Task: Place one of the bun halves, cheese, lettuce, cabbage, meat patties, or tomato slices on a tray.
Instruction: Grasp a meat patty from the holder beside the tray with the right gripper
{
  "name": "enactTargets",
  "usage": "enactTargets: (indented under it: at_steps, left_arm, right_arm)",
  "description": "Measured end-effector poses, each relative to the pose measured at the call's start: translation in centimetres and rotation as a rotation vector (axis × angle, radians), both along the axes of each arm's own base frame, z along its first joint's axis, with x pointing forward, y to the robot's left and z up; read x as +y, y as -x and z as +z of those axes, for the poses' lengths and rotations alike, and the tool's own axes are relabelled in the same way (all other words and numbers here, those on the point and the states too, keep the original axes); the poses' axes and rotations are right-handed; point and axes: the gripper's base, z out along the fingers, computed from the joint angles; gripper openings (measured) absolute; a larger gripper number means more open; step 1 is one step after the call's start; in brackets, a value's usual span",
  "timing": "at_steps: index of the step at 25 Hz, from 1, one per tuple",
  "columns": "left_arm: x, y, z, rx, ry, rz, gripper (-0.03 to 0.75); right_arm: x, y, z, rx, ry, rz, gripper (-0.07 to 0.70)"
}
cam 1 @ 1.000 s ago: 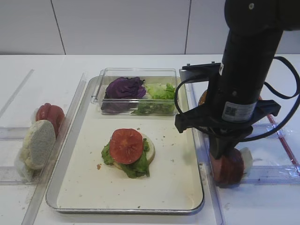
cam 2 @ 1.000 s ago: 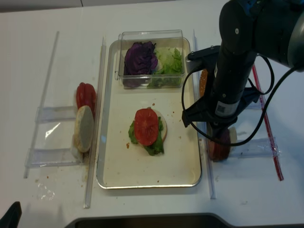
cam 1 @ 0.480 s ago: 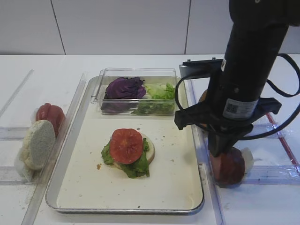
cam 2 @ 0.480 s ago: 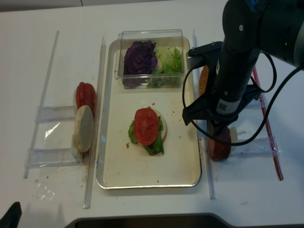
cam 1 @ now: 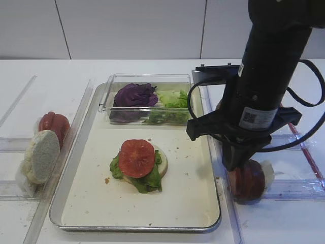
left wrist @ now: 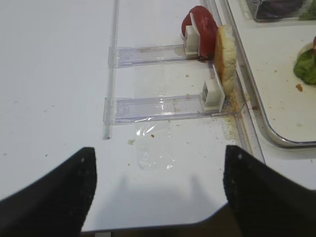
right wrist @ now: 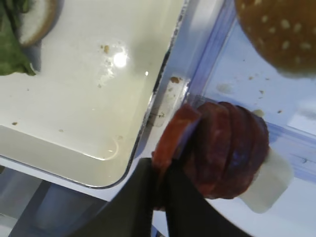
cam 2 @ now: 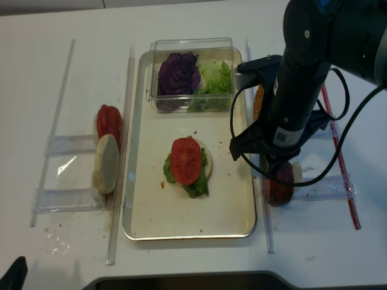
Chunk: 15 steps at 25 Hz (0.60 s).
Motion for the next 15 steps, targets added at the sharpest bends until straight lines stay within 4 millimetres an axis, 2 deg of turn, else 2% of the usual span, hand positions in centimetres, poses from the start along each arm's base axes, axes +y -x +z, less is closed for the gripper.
enactTargets:
  at_steps: [9, 15]
  left_arm:
    - [0.0, 0.0, 0.0, 0.0, 0.001, 0.001, 0.492]
    - [0.0, 0.0, 0.0, 0.0, 0.003, 0.002, 0.492]
  right_arm:
    - [0.1, 0.1, 0.1, 0.004, -0.019, 0.009, 0.08]
    - [-0.1, 0.5, 1.1, -0.024, -0.038, 0.01, 0.08]
